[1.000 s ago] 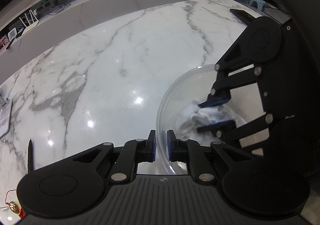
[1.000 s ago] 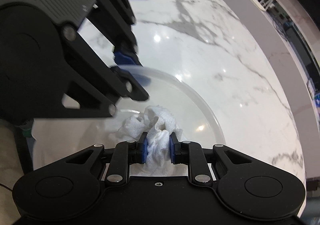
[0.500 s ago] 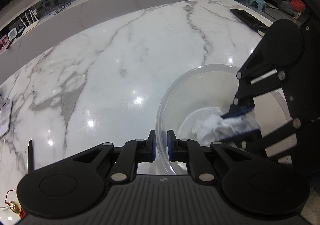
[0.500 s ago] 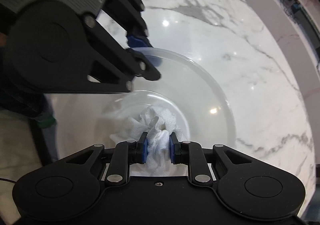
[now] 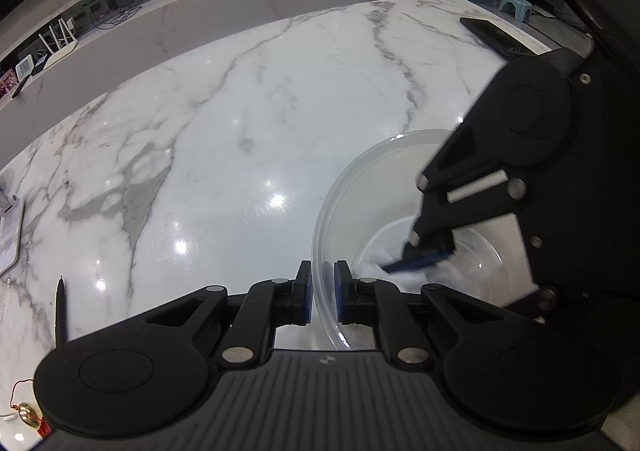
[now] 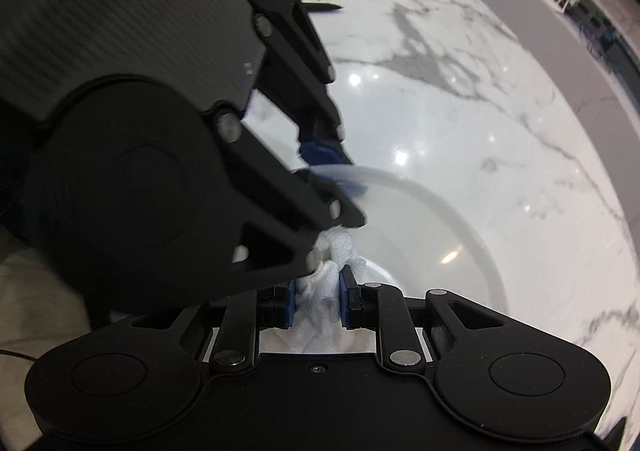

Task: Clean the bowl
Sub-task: 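Rub the cloth around the bowl interior with the right tool while the left holds the rim, then keep wiping the bowl interior with the cloth in the right tool while the left holds the rim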

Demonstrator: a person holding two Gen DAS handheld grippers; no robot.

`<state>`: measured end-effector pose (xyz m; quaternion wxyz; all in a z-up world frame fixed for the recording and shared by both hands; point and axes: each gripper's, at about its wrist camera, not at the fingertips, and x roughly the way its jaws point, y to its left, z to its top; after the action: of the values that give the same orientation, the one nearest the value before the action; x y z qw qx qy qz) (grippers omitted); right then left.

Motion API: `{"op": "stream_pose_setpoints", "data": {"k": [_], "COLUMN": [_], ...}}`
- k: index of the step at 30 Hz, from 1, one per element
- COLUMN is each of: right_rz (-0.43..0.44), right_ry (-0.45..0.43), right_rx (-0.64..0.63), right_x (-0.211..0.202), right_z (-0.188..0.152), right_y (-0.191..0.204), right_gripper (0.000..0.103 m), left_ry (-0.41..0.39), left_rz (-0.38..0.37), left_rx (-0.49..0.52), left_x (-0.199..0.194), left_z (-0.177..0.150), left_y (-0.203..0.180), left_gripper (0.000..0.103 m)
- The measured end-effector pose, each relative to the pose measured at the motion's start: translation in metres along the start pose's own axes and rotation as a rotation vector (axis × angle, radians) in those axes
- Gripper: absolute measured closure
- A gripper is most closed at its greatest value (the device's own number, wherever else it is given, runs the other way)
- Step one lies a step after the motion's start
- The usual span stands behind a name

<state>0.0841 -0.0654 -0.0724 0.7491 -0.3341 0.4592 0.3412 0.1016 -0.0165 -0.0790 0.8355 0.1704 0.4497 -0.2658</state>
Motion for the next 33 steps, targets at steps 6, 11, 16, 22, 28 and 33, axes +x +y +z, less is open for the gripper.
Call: {"op": "stream_pose_setpoints", "data": {"k": [6, 11, 16, 22, 28, 33], "right_rz": [-0.038, -0.071, -0.090, -0.079, -0.031, -0.041], "right_ry": [-0.004, 0.017, 0.046, 0.074, 0.054, 0.051], "right_rx": [0.005, 0.015, 0.034, 0.046, 0.051, 0.045], "right_x": [0.003, 0.003, 0.002, 0.005, -0.002, -0.001], "right_z": [-0.003, -0.008, -0.012, -0.013, -0.010, -0.009], "right_y": [-0.007, -0.013, -0.018, -0.022, -0.012, -0.010], "right_gripper": [0.085, 0.085, 0.085, 0.085, 0.085, 0.085], "left_ry": [0.000, 0.000, 0.000, 0.000, -0.001, -0.001], "left_rz": [-0.001, -0.001, -0.002, -0.002, -0.002, -0.004], "left_rx": [-0.001, -0.001, 0.000, 0.001, 0.001, -0.002], "left_x": [-0.001, -0.001, -0.001, -0.001, 0.000, 0.000], "left_z": [0.000, 0.000, 0.001, 0.000, 0.000, 0.000], "left_y": [0.000, 0.001, 0.002, 0.003, 0.003, 0.004], "left_gripper": [0.094, 0.094, 0.093, 0.093, 0.094, 0.093]}}
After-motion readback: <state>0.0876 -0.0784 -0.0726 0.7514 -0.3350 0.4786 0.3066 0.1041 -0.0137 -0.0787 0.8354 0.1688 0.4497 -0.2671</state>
